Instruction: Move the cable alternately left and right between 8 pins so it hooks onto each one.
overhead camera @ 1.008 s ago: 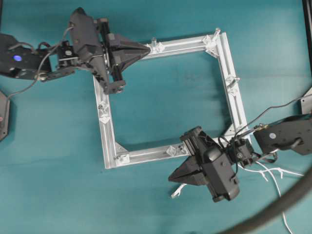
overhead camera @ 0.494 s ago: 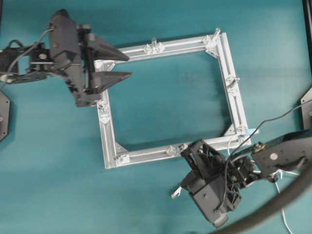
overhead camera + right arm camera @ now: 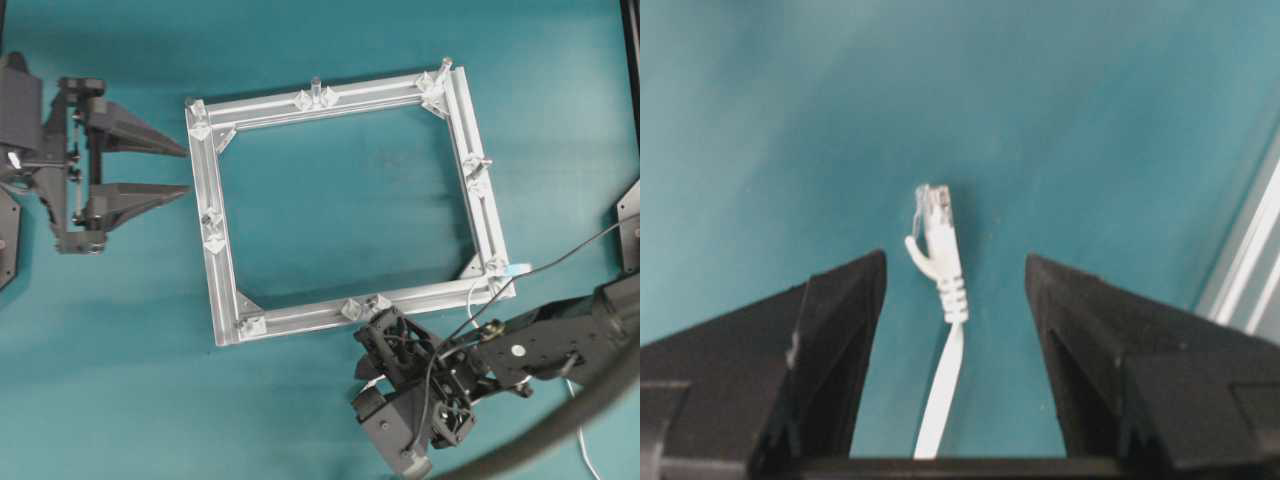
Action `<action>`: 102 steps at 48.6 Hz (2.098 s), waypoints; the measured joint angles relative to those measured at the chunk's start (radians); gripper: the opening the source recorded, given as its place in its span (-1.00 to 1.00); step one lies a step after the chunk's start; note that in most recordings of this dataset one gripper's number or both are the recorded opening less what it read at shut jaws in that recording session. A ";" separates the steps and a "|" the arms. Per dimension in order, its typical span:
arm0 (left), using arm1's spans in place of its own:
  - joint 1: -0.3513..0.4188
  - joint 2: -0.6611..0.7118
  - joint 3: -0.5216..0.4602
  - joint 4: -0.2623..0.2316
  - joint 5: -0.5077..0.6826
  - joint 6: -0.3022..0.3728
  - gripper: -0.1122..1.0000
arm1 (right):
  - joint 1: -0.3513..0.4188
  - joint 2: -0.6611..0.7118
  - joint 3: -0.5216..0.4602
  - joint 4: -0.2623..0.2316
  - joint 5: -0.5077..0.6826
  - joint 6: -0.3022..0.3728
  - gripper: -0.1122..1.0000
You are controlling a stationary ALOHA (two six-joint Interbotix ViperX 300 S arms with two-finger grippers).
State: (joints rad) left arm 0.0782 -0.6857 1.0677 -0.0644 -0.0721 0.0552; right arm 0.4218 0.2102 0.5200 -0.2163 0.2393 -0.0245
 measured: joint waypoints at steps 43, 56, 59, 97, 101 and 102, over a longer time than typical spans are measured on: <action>-0.002 -0.117 0.074 0.000 0.031 -0.002 0.33 | 0.012 0.064 -0.034 -0.003 0.008 0.005 -0.52; -0.002 -0.117 0.077 0.000 0.032 -0.002 0.33 | 0.002 0.009 -0.028 -0.005 0.114 0.160 -0.52; -0.002 -0.117 0.078 0.000 0.035 -0.002 0.33 | 0.000 -0.035 -0.015 -0.005 0.138 0.244 -0.52; -0.020 -0.120 0.100 0.000 0.069 0.000 0.33 | -0.138 -0.160 -0.032 -0.383 0.491 1.339 -0.52; -0.029 -0.118 0.101 0.000 0.071 -0.002 0.33 | -0.172 -0.127 -0.075 -0.377 0.489 1.338 -0.52; -0.031 -0.120 0.101 0.000 0.069 -0.002 0.33 | -0.181 -0.120 -0.087 -0.373 0.489 1.338 -0.52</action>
State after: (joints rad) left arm 0.0476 -0.8053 1.1689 -0.0644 -0.0031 0.0537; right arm 0.2408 0.0905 0.4326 -0.5890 0.7286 1.3131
